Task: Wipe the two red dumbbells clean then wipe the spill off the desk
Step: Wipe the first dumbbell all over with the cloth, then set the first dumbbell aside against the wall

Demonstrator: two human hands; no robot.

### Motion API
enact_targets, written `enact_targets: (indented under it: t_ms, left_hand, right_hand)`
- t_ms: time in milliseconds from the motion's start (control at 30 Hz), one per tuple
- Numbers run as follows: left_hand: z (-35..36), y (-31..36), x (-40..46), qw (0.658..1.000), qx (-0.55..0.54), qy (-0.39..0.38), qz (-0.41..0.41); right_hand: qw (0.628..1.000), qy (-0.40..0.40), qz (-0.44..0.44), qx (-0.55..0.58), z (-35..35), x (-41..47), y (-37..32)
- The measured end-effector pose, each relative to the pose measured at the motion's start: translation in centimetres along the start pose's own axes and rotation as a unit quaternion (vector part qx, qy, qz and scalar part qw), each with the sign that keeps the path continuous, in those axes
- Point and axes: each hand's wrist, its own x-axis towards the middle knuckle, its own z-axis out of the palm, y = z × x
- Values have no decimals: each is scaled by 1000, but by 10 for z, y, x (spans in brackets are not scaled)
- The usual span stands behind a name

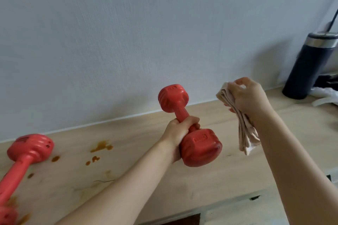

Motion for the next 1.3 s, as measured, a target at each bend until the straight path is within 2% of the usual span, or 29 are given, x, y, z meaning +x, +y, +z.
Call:
enact_targets:
  t_ms: [200,433,533,600,667,867,1300]
  left_hand:
    - [42,-20,46,999,18,-12,-38]
    - [67,-29,69,998,45,-7,-41]
    - [68,-21,82,991,129,26,-25]
    - [66,-14,85,975,219,39,-16]
    - [62,-13,84,965,259,41,-3]
    - [68,-16,86,977,204,60,14]
    - [89,-20,85,972,230,31,31]
  right_hand:
    - [994,1,-2,-106,-19,6,16]
    - [987,4,10,-160,-26,13,33]
    - [989,1,15,-144,-31,13,34]
    - [991,2,17,-136,-34,13,36]
    - [991,3,16,-136,-38,12,37]
    - [992,27,13,-120,-48,12,33]
    - [995,28,8,-100,-45,7,26]
